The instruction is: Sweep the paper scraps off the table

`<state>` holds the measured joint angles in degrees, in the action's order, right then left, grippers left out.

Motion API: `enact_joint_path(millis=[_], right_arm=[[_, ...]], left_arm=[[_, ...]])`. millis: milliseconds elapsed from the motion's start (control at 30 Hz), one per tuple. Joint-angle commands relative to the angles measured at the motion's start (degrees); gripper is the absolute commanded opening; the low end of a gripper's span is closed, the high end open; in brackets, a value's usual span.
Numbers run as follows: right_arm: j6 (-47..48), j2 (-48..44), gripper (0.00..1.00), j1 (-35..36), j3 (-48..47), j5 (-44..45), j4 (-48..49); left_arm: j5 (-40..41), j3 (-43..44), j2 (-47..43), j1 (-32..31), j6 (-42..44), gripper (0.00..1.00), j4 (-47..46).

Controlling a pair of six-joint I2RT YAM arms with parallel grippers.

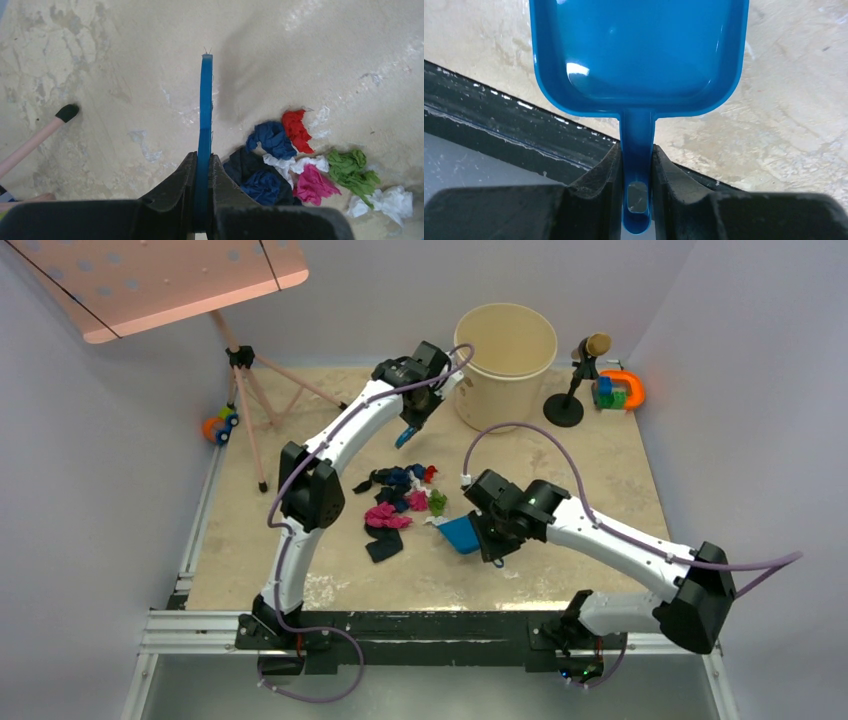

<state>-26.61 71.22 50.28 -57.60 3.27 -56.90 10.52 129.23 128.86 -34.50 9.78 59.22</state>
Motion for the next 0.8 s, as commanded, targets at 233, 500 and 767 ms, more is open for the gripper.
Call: enact_joint_path(millis=[233, 500, 767], right_arm=[[-5.8, 10.8, 0.00, 6.1, 1.1, 4.1, 5.0], [-3.5, 19.3, 0.00, 6.0, -3.1, 7.2, 11.1], [-0.4, 22.7, 0.00, 3.6, -4.8, 6.4, 16.8]], left_arm=[[-13.8, 3.6, 1.6, -0.4, 5.5, 0.00, 8.0], [-16.2, -0.3, 0.2, -3.7, 6.0, 0.00, 11.2], [-22.1, 0.1, -0.5, -5.4, 3.9, 0.00, 15.0]])
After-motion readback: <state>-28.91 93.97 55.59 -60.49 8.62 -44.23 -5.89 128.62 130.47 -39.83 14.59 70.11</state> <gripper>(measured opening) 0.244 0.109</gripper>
